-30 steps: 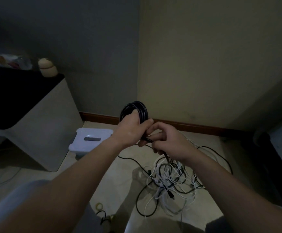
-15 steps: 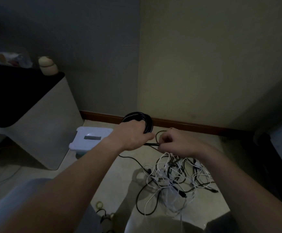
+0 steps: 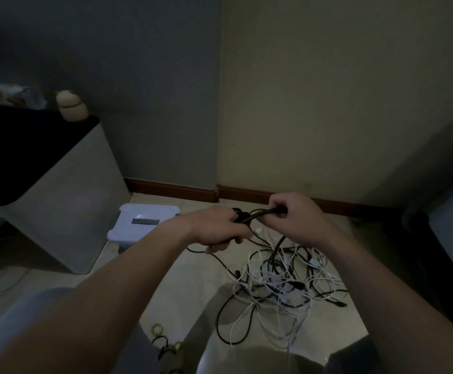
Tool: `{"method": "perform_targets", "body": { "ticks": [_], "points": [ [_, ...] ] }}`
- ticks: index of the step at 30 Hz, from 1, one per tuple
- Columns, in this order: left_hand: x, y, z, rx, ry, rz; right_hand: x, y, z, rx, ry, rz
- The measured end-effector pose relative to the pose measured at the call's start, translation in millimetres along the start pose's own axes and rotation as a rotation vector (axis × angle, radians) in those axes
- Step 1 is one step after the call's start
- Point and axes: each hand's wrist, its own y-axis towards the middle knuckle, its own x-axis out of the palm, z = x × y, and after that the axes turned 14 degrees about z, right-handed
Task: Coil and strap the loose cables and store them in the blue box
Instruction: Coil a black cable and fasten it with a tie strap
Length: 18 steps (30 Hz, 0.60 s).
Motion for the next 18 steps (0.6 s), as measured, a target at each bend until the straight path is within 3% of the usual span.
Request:
{"method": "perform_targets", "body": {
  "ticks": [4, 8, 12, 18],
  "points": [
    [-7.5, -9.9, 11.8, 0.038, -0.343, -0.177, -1.4, 0.0, 2.0, 0.057, 0.096, -0.019],
    [-15.7, -20.9, 19.6, 0.04, -0.638, -0.332, -5.8, 3.1, -3.2, 0.13, 0.371, -0.021],
    [-22.8, -28.3, 23.1, 0.089, -0.813, -0.379, -4.3, 3.6, -6.5, 0.193, 0.568, -0.024],
    [-33.3, -30.8, 20.2, 0.152, -1.176, -0.435, 1.4, 1.3, -1.0, 0.254, 0.669, -0.107]
  ]
}}
